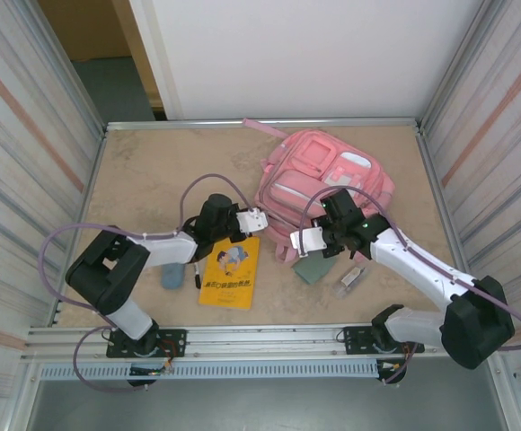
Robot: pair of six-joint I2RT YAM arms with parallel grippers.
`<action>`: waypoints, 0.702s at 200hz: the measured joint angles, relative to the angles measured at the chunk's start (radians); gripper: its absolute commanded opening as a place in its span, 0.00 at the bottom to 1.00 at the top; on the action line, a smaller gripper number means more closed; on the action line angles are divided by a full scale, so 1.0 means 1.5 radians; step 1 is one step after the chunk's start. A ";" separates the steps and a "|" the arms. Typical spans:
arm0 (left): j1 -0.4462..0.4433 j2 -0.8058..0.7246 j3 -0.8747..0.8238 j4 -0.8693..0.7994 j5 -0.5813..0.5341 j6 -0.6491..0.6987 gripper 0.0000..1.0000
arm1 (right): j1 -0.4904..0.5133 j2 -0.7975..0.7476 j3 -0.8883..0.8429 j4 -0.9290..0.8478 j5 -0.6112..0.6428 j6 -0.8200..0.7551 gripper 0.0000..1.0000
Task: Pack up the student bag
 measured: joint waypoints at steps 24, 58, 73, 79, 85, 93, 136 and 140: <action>0.027 -0.001 0.000 -0.004 -0.037 -0.014 0.00 | -0.035 0.005 0.005 0.026 -0.031 -0.011 0.01; 0.029 -0.022 -0.013 -0.030 -0.057 -0.017 0.00 | -0.051 0.013 0.006 0.059 -0.050 -0.011 0.37; 0.013 -0.038 -0.014 -0.055 -0.064 -0.027 0.00 | -0.047 0.021 0.006 0.072 -0.066 0.013 0.47; 0.002 -0.045 -0.014 -0.064 -0.064 -0.033 0.00 | -0.042 0.021 0.006 0.079 -0.079 0.025 0.49; -0.010 -0.051 -0.014 -0.071 -0.064 -0.040 0.00 | -0.035 0.021 0.006 0.085 -0.092 0.040 0.51; -0.028 -0.061 -0.014 -0.079 -0.062 -0.051 0.00 | -0.023 0.021 0.006 0.095 -0.110 0.061 0.53; -0.090 -0.084 -0.014 -0.086 -0.036 -0.111 0.00 | 0.033 0.045 0.016 0.159 -0.172 0.190 0.59; -0.091 -0.084 -0.014 -0.086 -0.035 -0.115 0.00 | 0.033 0.051 0.018 0.162 -0.171 0.200 0.59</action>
